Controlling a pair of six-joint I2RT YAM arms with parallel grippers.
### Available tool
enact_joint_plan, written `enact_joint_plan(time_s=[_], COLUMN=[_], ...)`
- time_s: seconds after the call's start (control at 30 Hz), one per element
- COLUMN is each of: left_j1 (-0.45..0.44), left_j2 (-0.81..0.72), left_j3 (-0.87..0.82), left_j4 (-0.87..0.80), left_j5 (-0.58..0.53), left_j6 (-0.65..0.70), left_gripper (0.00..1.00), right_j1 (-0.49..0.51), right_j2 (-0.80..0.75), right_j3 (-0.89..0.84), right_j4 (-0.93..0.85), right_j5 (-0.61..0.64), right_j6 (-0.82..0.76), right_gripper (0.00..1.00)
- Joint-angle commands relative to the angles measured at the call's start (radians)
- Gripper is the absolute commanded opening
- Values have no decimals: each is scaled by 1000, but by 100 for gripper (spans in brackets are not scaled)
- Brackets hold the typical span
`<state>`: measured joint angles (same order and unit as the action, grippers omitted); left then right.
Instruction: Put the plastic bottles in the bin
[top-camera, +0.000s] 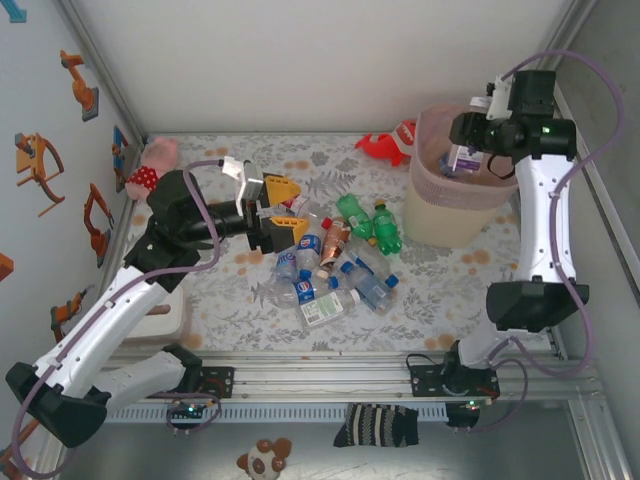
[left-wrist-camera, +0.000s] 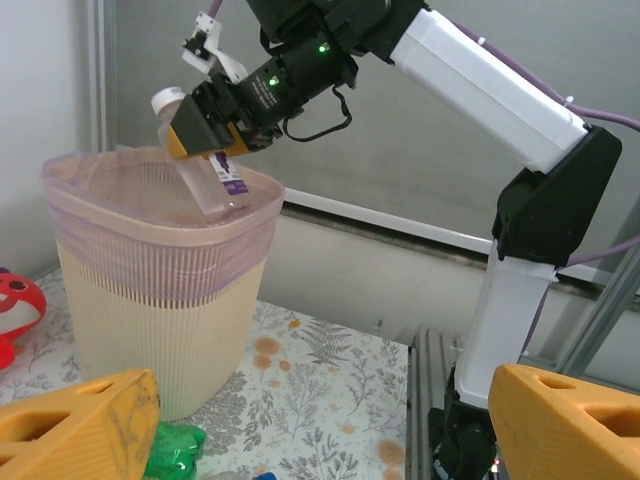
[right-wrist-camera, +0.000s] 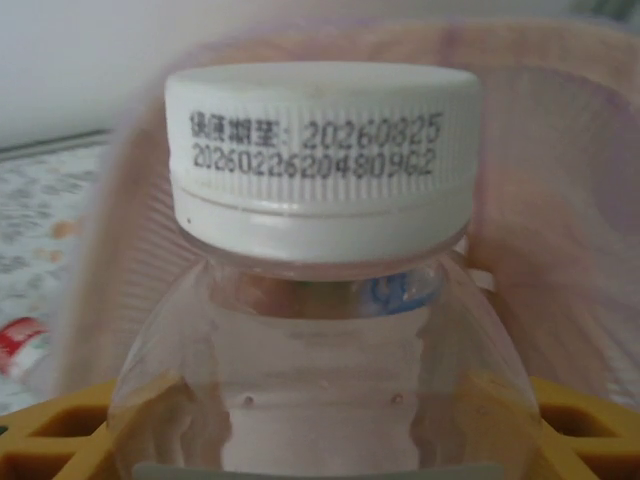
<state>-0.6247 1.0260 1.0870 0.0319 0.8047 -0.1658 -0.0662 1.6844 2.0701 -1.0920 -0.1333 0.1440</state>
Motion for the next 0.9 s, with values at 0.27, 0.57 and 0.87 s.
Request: enact_joint_plan(time_s=[0.27, 0.57, 0.87], left_j1=[7, 8, 15], left_j2=[-3, -14, -11], left_j3=[-14, -15, -2], left_j4=[0, -35, -86], left_j5=[-17, -66, -137], left_j6=[14, 21, 26], left_gripper=[85, 85, 85], right_j1=[-17, -34, -52], right_j2=[114, 207, 276], right_j3=[-27, -106, -126], right_j4=[-111, -91, -85], right_j5=[295, 262, 233], right_j6=[-95, -79, -61], right_gripper=[56, 57, 63])
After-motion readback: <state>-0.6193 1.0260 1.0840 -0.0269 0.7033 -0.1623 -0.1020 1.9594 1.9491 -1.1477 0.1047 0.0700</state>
